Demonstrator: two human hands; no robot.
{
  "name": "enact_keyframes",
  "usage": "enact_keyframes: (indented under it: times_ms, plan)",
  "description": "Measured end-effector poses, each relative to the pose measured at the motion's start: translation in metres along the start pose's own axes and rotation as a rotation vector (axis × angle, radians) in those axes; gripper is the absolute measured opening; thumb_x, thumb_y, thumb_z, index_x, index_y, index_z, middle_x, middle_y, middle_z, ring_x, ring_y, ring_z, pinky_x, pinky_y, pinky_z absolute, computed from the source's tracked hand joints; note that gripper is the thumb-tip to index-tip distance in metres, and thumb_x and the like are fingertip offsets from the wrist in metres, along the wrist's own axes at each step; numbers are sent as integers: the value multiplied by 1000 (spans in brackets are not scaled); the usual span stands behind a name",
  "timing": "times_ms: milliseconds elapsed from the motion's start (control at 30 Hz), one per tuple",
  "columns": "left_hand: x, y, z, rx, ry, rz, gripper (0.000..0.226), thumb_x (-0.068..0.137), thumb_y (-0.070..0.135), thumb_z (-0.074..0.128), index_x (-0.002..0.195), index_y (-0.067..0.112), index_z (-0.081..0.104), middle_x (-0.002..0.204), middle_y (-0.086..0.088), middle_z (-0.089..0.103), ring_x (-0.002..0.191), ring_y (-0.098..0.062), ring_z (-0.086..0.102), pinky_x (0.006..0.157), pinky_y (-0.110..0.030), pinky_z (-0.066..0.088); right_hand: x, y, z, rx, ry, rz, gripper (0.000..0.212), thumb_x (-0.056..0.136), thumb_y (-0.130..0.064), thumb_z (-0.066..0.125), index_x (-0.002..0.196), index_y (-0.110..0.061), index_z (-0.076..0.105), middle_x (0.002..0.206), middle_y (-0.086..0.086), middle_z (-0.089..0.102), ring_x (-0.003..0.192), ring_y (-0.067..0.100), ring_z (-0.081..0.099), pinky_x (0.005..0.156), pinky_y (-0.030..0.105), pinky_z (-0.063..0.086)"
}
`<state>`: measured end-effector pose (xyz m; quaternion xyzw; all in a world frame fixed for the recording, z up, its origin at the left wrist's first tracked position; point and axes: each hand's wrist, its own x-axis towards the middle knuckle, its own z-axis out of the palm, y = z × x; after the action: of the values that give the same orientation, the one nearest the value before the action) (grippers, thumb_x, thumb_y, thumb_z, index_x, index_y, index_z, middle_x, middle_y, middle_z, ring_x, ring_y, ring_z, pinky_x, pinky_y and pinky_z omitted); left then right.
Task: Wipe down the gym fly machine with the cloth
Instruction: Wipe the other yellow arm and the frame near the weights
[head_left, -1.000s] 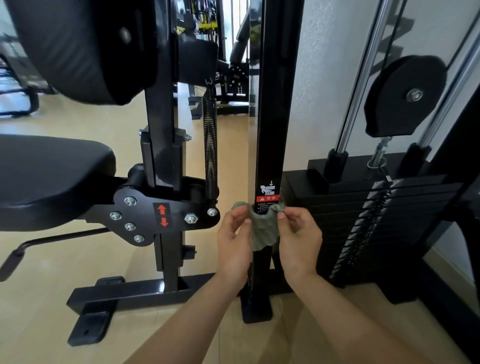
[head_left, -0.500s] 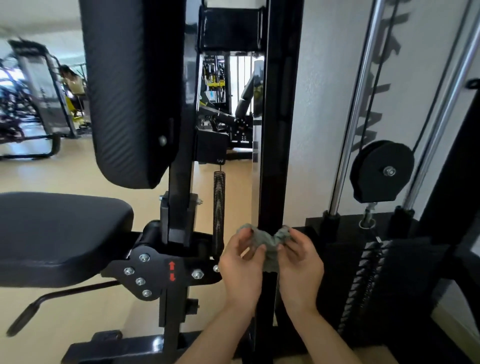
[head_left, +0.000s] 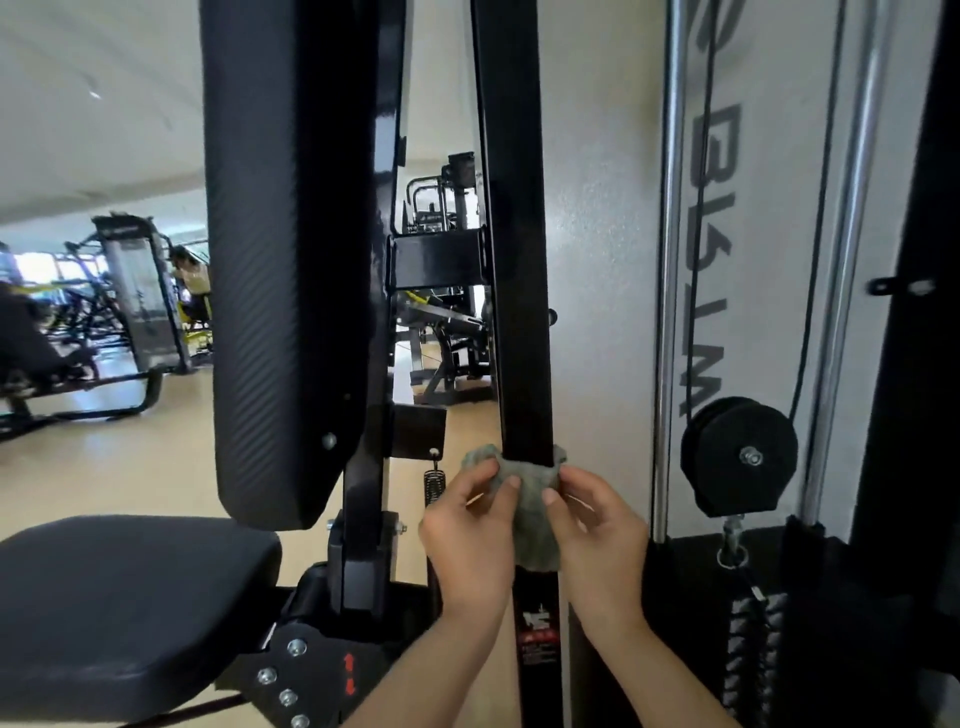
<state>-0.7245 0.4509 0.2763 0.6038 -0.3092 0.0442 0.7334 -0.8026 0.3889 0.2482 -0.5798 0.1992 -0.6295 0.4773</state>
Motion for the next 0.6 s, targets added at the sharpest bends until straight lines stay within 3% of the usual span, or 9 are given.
enact_keyframes:
  times_ms: [100, 233, 300, 433, 600]
  plan:
    - [18, 27, 3, -1, 10, 38, 18, 84, 13, 81, 100, 21, 79, 88, 20, 73, 86, 6, 69, 81, -20, 58, 15, -18, 4, -58, -61, -14, 42, 87, -1, 74, 118, -28, 68, 110, -15, 72, 106, -1, 66, 92, 14, 52]
    - [39, 59, 10, -33, 37, 87, 15, 85, 12, 80, 96, 22, 77, 87, 13, 75, 83, 2, 69, 82, -27, 58, 41, -45, 9, -75, -152, -45, 55, 86, 5, 72, 127, -30, 62, 119, -15, 66, 111, -7, 60, 89, 9, 50]
    - [46, 73, 14, -54, 45, 105, 15, 86, 10, 78, 96, 22, 76, 89, 11, 74, 85, -1, 69, 81, -26, 58, 53, -57, 11, -79, -187, -60, 59, 86, 8, 69, 130, -30, 60, 120, -15, 64, 113, -10, 56, 88, 9, 51]
    - [59, 101, 19, -75, 48, 175, 25, 88, 9, 75, 94, 34, 70, 89, 15, 72, 87, 8, 66, 74, -6, 49, 78, -83, 19, -90, -201, -130, 62, 85, 12, 67, 128, -32, 61, 120, -16, 66, 113, -6, 58, 93, 19, 54]
    - [80, 137, 26, -64, 44, 211, 29, 88, 9, 75, 116, 19, 73, 104, 11, 73, 91, -1, 70, 86, -18, 55, 116, -125, 36, -72, -171, -200, 56, 85, 9, 70, 131, -22, 63, 117, -11, 69, 109, 0, 63, 91, 22, 55]
